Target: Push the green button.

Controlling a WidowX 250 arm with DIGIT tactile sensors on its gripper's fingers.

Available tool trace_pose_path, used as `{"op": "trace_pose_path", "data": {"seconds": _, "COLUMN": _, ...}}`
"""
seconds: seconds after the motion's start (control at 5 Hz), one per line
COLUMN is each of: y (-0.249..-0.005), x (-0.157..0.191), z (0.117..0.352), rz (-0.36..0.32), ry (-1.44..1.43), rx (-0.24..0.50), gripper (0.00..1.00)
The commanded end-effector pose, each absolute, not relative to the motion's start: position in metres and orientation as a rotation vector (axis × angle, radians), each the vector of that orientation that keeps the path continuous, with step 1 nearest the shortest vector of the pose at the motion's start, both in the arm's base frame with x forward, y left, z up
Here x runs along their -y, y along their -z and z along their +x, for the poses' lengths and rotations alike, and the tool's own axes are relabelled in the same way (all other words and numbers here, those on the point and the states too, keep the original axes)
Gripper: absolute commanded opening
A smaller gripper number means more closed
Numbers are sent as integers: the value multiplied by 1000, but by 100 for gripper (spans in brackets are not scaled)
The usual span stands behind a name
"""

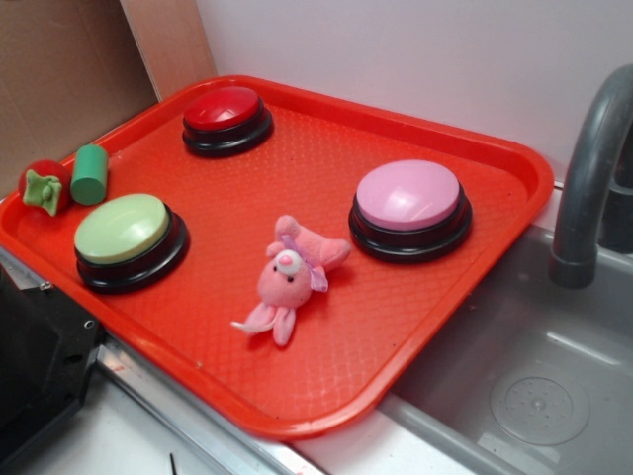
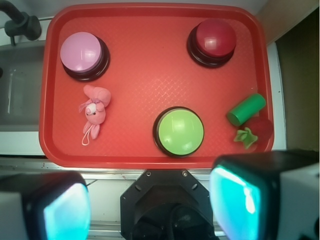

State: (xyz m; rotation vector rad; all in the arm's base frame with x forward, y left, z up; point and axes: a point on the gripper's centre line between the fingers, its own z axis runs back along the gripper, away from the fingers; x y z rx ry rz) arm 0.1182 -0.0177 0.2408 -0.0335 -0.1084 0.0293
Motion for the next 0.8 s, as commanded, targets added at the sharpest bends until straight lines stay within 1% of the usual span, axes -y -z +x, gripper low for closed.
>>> {"op": "trace_pose_path", "data": {"seconds": 0.0, "y": -241, "x": 18, "z": 118, "rz": -33, "ry": -29, "rx": 108, "gripper": 100}}
{"op": "trace_pose_path", "data": {"seconds": 0.2, "y": -199, "x": -13, "z": 128, "rz": 17, "ry": -41, "rx": 90, "gripper": 100}}
{"op": "trace_pose_path", "data": {"seconds": 0.4, "y": -157, "x": -27, "z": 134, "rz": -10, "ry": -20, "rx": 68, "gripper": 100}}
{"op": "trace_pose_path", "data": {"seconds": 0.6, "y": -120, "x": -36, "z": 139, "rz": 4, "ry": 8, "rx": 40, "gripper": 100}}
